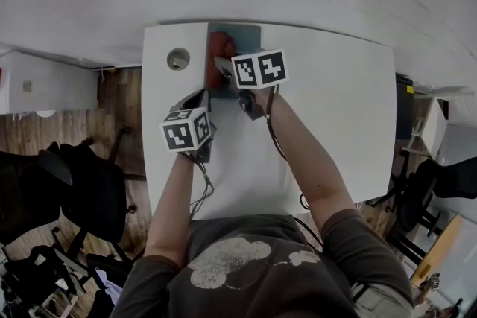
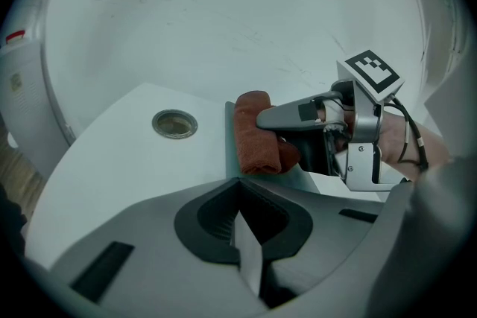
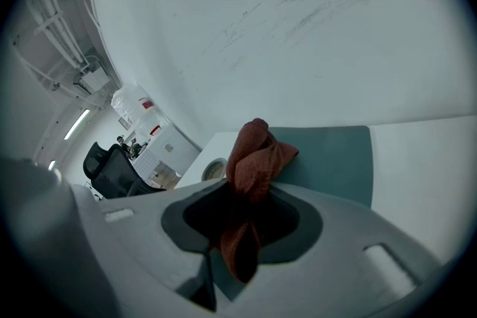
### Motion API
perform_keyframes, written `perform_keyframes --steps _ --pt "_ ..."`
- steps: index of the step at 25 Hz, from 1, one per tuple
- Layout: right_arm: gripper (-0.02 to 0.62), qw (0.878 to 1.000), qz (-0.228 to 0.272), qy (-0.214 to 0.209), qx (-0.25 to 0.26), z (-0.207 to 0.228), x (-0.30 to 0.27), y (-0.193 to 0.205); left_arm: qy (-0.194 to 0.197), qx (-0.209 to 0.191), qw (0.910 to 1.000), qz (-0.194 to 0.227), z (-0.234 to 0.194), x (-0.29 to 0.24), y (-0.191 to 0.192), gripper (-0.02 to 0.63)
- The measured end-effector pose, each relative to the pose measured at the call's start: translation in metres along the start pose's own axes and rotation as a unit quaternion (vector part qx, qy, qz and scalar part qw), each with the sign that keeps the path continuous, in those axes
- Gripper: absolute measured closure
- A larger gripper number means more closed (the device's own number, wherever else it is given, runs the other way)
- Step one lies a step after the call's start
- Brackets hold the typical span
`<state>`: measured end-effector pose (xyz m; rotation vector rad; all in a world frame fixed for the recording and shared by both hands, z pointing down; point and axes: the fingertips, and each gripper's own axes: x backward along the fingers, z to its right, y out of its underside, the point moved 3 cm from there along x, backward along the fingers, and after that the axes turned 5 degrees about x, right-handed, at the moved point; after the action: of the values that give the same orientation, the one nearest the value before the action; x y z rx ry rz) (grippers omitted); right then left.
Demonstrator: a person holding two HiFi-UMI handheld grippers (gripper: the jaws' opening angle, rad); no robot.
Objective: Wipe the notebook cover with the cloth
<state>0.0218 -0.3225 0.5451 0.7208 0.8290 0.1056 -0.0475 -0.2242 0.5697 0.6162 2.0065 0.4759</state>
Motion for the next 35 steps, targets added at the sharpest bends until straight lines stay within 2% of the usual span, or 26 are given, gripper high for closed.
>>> perform_keyframes --steps 16,35 --pt "0.486 1.0 0.002 0.019 -0.016 0.023 0.025 0.012 -0.006 -0.002 0.9999 0.01 0.001 0.002 -0.002 0.606" --pt "0.486 0.997 0.001 0.068 -0.029 0.058 0.067 0.027 -0.009 -0.015 0.9998 0.003 0.002 0.001 0.0 0.606"
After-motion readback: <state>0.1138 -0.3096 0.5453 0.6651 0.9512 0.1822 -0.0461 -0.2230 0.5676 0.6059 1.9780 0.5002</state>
